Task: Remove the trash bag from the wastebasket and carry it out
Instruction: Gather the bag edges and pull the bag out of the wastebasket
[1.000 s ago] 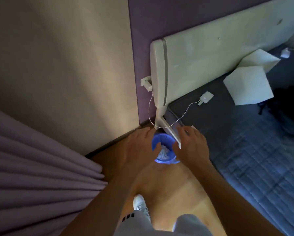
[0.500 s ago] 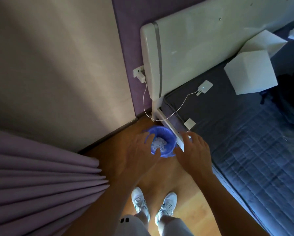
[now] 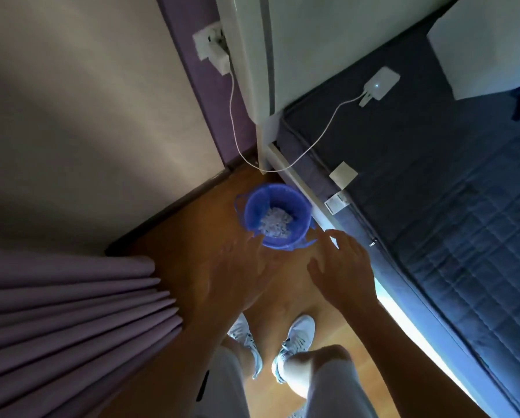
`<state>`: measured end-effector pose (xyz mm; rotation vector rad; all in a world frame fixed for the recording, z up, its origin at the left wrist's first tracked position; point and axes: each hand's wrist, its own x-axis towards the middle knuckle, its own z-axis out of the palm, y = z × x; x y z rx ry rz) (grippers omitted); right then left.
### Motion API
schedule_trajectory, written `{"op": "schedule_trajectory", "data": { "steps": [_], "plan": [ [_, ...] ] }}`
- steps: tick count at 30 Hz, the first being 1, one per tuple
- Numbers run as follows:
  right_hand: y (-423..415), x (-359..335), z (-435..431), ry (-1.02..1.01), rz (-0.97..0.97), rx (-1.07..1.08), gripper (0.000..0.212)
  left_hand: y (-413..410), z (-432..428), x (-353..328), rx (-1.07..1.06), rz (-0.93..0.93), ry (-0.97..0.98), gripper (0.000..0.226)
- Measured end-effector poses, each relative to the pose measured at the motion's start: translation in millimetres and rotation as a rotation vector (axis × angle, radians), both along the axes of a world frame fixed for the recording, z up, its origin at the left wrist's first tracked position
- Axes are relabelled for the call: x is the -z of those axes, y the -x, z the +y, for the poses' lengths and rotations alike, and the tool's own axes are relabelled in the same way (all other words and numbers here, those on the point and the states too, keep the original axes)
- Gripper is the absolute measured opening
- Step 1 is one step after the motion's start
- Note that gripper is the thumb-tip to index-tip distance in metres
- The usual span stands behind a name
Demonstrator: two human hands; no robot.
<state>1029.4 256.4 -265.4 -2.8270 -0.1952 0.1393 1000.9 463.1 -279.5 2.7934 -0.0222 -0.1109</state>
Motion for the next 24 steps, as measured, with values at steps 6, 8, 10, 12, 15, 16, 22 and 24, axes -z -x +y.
{"op": "schedule_trajectory", "data": {
  "steps": [6, 8, 10, 12, 15, 16, 22, 24],
  "plan": [
    [-28, 149, -3, -0.033, 0.080, 0.036, 0.059, -36, 14, 163, 0.080, -0.033, -0.052, 0.043],
    [-35, 201, -3, -0.043, 0.073, 0.022, 0.062, -51, 22, 218, 0.106, -0.092, -0.074, 0.041],
    [-42, 251, -4, -0.047, 0.070, 0.011, 0.060, -65, 26, 261, 0.081, -0.130, -0.017, 0.048],
    [-49, 297, -6, -0.060, 0.057, 0.012, 0.057, -73, 25, 299, 0.103, -0.157, 0.007, 0.053],
    [-61, 355, -10, -0.081, 0.002, 0.008, 0.056, -83, 27, 357, 0.189, -0.176, -0.022, 0.055],
    [-66, 370, -10, -0.084, -0.028, 0.007, 0.056, -85, 28, 372, 0.200, -0.156, -0.034, 0.056],
    [-74, 426, -19, -0.164, -0.133, 0.133, 0.049, -103, 38, 432, 0.237, -0.132, -0.076, 0.063],
    [-73, 436, -25, -0.207, -0.105, 0.187, 0.043, -107, 36, 437, 0.278, -0.130, -0.063, 0.068]
  ]
}}
